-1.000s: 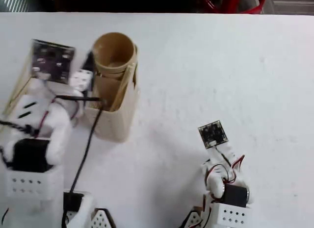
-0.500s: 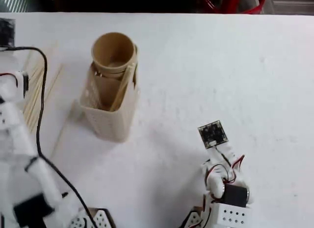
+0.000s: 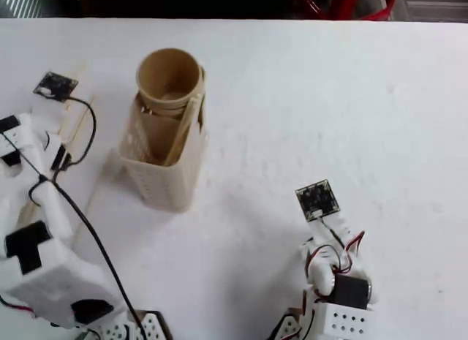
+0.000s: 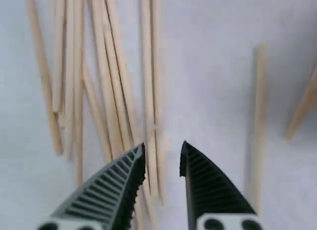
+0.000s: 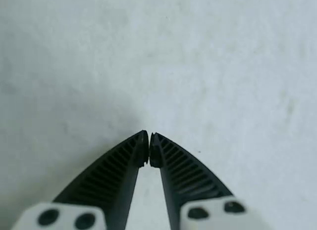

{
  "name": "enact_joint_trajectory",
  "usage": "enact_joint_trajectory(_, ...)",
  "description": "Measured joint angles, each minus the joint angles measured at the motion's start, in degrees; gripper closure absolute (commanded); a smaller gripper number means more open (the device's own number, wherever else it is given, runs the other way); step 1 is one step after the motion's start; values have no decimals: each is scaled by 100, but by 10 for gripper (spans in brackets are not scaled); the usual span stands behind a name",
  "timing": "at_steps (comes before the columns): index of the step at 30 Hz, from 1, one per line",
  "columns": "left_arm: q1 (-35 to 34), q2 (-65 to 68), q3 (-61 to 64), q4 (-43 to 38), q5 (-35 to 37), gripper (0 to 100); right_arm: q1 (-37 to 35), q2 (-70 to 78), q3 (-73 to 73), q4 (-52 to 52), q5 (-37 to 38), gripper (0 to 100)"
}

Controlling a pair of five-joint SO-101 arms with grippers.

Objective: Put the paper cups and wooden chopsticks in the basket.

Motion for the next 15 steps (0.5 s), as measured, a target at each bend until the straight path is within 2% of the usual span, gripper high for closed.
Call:
enact_joint_trajectory(6,0,1064,-1029,9,44,863,0,0,0,0,0,979)
enact_joint_trajectory(15,273,2048,-2075,545,53,866,0,0,0,0,0,979)
